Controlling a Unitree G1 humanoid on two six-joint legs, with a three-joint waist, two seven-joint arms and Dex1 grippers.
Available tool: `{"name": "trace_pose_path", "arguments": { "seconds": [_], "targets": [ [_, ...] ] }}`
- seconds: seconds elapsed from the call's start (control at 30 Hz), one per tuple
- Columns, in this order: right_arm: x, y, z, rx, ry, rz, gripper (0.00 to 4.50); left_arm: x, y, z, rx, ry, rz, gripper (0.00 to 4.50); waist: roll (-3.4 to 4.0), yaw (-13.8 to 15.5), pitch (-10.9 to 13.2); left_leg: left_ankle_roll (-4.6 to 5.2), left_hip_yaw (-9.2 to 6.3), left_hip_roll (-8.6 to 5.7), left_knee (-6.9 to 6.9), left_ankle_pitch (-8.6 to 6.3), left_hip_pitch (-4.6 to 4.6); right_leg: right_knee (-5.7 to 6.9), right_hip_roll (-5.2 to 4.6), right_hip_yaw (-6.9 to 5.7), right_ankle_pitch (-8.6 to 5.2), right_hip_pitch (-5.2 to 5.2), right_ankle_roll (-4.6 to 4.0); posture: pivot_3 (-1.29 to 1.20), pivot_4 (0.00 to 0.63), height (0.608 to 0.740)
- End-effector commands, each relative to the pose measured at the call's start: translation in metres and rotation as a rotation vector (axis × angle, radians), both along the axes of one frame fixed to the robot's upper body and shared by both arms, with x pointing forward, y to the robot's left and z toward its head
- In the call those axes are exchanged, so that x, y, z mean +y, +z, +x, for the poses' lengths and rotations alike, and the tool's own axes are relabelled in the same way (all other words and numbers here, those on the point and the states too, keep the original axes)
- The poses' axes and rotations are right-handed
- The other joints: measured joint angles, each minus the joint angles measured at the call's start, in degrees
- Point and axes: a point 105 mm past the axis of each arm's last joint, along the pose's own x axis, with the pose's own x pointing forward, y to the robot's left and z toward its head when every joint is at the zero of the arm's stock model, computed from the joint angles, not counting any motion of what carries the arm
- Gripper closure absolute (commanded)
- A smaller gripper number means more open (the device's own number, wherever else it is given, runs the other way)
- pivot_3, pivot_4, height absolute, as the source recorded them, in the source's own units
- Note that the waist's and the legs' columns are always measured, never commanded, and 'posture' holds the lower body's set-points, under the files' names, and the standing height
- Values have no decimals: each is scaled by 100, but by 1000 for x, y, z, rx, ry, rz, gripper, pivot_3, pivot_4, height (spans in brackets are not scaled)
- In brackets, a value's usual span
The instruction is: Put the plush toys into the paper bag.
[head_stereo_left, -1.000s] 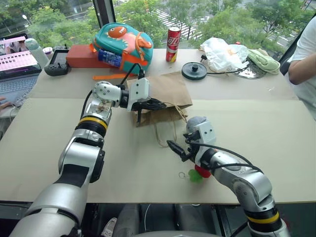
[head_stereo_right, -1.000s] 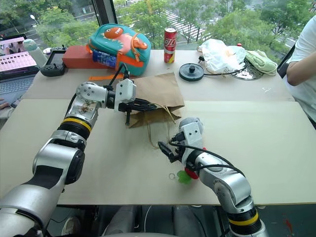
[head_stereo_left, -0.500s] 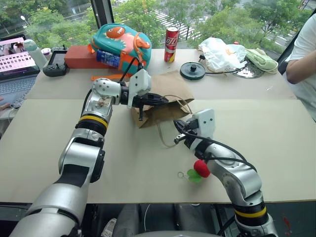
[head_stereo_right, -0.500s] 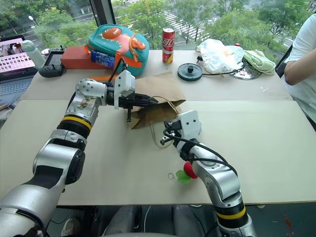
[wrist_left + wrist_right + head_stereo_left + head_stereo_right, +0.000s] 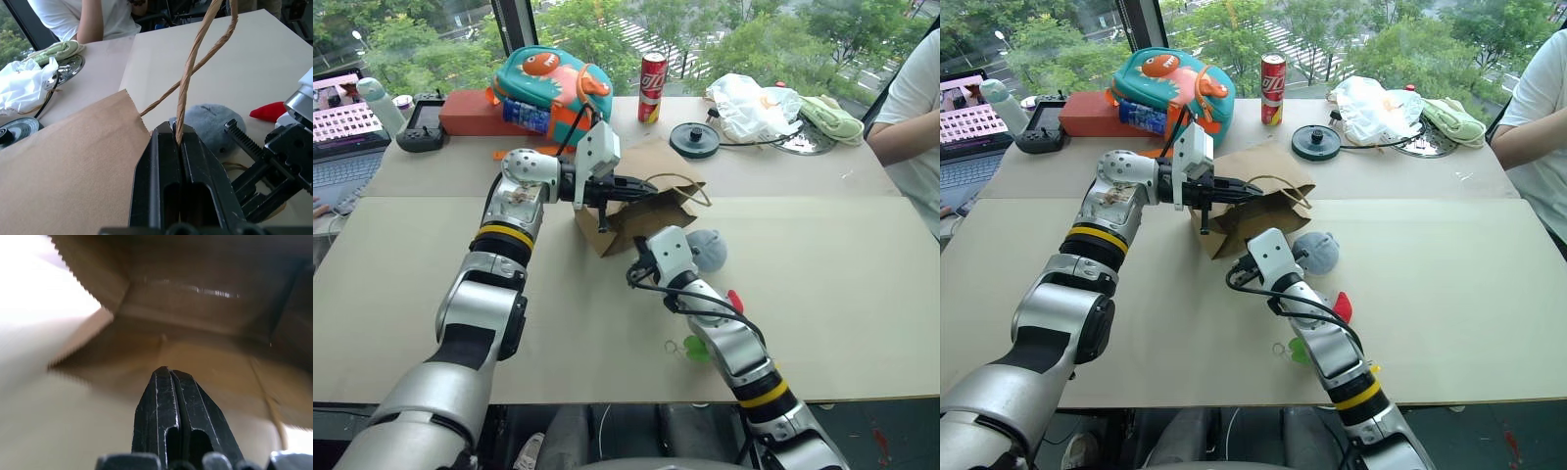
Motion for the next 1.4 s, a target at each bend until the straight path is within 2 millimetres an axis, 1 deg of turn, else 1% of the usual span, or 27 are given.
{"name": "trace_pose_path", "arguments": {
  "seconds": [0.03, 0.1, 0.2, 0.27, 0.33, 0.37, 0.47, 0.57, 0.8, 0.93, 1.03, 1.17, 1.3, 1.4],
  "targets": [
    [0, 23, 11, -64, -1, 83, 4459, -3, 15, -4, -45, -26, -20, 4500, 0, 1, 0, 0, 0, 0, 0, 0, -1, 0, 0, 0, 0, 0, 0, 0, 150, 739],
    [4, 23, 14, -60, 15, 85, 4459, -3, 15, -5, -44, -29, -19, 4500, 1, 1, 0, 0, 0, 0, 0, 0, -1, 1, 0, 0, 0, 0, -1, 0, 150, 739],
    [12, 14, 20, -3, 42, 72, 4459, -5, 16, -6, -43, -37, -22, 4500, 1, -1, -1, 0, -1, 1, -1, 0, -1, 2, 0, 0, 1, 1, -1, 0, 150, 739],
    [14, 0, 25, 71, 46, 69, 4459, -5, 17, -7, -44, -42, -23, 4500, 2, -2, -1, 0, -1, 1, -2, 0, -1, 4, 0, -1, 1, 1, -2, 0, 150, 739],
    [14, -15, 30, 126, 37, 23, 4459, -5, 18, -8, -46, -45, -23, 4500, 2, -4, -1, 0, -1, 2, -3, 0, 0, 5, 0, -1, 2, 1, -2, 0, 150, 739],
    [15, -19, 31, 150, 36, 31, 4459, -5, 18, -9, -46, -46, -23, 4500, 3, -6, -1, 0, -1, 1, -3, 0, 0, 4, 0, -1, 2, 1, -3, 0, 150, 739],
    [19, -13, 33, 165, 47, 113, 4459, -4, 19, -10, -50, -49, -22, 4500, 3, -7, -2, 0, -1, 1, -3, 0, 0, 5, 0, -2, 2, 1, -3, 0, 150, 739],
    [23, -11, 31, 168, 69, 125, 4459, -1, 21, -13, -51, -55, -22, 4500, 4, -15, -2, 0, -2, 2, -4, 0, 1, 8, 0, -2, 2, 1, -3, 0, 150, 739],
    [30, -18, 16, 231, 128, 106, 4459, 17, 35, -9, -64, 8, -43, 4500, 5, -43, -3, 0, -4, 4, -7, 0, 1, 10, 0, -3, 2, -1, -3, 0, 150, 739],
    [29, -21, 12, 247, 128, 103, 4459, 19, 41, -7, -60, 39, -72, 4500, 5, -45, -3, 0, -6, 3, -7, 0, 0, 9, 0, -4, 2, 0, -3, 0, 150, 739],
    [31, -21, 10, 249, 133, 98, 4459, 18, 38, -8, -53, 43, -79, 4500, 5, -52, -3, 0, -6, 3, -7, 0, 0, 8, 0, -5, 2, 0, -3, 0, 150, 739],
    [32, -6, 10, 211, 134, 125, 4459, 15, 32, -11, -36, 33, -77, 4500, 5, -74, -3, 0, -6, 4, -7, 0, 0, 8, 0, -5, 2, -1, -3, 0, 150, 739],
    [27, 25, 6, 144, 139, 196, 4459, 16, 26, -14, -23, 33, -72, 4500, 5, -85, -3, 0, -7, 5, -7, 0, -2, 10, 1, -6, 2, -4, -3, 0, 150, 739],
    [17, 47, -6, 96, 143, 225, 4459, 17, 22, -14, -15, 40, -66, 4500, 5, -81, -3, 0, -8, 5, -7, 0, -2, 10, 0, -6, 2, -3, -3, 0, 150, 739]
  ]
}}
